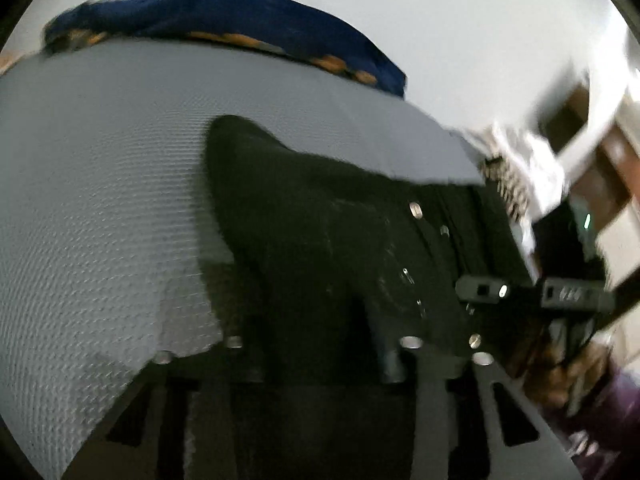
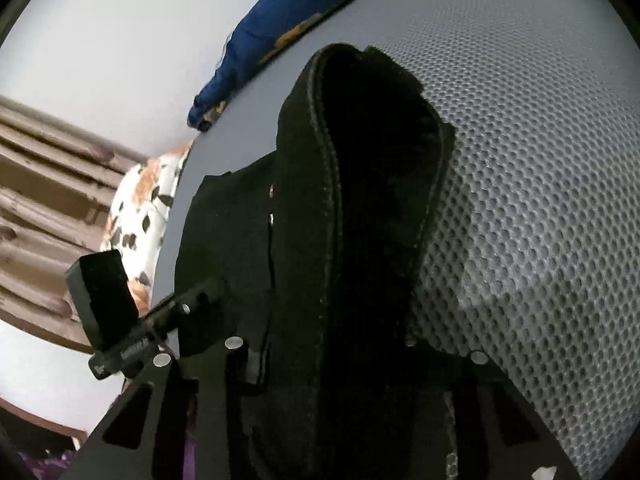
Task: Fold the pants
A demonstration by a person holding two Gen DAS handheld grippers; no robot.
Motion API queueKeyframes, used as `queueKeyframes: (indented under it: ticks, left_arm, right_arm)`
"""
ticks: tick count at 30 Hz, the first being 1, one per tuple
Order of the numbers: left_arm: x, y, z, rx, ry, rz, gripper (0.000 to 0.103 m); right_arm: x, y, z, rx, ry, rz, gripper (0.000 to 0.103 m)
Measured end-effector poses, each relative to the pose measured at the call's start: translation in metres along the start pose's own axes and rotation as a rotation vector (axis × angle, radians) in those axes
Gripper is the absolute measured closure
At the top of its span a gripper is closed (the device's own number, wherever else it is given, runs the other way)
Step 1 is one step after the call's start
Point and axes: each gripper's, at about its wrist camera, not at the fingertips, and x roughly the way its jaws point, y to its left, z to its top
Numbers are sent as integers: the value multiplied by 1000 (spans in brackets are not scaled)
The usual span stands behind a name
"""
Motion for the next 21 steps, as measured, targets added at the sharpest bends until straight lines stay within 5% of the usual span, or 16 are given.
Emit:
queueKeyframes:
  ticks: [6, 21]
  left_arm:
    - [-11, -24, -8, 104, -28, 149, 73]
    - [-18, -38, -15, 214, -71, 253, 73]
  right_arm:
    - [-1, 19, -8, -51, -18, -45, 72]
    - [-5, 24, -16, -96, -59, -59, 72]
